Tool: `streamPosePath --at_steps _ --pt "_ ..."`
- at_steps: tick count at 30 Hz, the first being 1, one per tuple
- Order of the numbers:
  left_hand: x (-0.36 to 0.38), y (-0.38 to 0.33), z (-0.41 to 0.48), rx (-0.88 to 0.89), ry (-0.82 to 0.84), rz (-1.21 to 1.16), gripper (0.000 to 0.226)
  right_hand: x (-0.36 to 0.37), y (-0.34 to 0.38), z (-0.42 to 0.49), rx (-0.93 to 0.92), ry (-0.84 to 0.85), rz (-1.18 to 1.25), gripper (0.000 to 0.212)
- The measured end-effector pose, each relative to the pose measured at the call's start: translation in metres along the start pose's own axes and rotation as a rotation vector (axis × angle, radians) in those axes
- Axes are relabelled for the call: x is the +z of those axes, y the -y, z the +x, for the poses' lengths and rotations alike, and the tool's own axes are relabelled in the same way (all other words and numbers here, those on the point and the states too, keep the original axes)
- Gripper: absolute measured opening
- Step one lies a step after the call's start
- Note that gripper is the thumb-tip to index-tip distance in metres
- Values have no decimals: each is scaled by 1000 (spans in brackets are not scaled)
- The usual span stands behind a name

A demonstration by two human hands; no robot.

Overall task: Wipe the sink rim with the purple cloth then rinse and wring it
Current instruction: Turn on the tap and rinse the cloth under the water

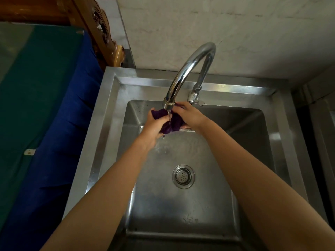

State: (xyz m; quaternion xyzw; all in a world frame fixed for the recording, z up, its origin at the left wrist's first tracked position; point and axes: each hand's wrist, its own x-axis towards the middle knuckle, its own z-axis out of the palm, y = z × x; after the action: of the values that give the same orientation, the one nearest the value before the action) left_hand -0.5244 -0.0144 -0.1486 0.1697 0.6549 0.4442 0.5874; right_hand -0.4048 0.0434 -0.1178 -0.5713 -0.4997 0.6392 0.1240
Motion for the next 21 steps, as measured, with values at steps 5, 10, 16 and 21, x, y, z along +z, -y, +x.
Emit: streamPosePath --at_steps 5,10,16,21 --pt "-17 5 8 28 91 -16 95 -13 2 -6 -159 -33 -106 33" --pt "-19 1 3 98 170 166 70 -11 8 -10 -158 -154 -110 38" --pt "-19 -1 -3 47 165 101 25 -1 9 -11 -97 -200 -2 30" --pt "-9 -4 3 -52 47 -250 40 12 12 -22 -246 -135 -15 41"
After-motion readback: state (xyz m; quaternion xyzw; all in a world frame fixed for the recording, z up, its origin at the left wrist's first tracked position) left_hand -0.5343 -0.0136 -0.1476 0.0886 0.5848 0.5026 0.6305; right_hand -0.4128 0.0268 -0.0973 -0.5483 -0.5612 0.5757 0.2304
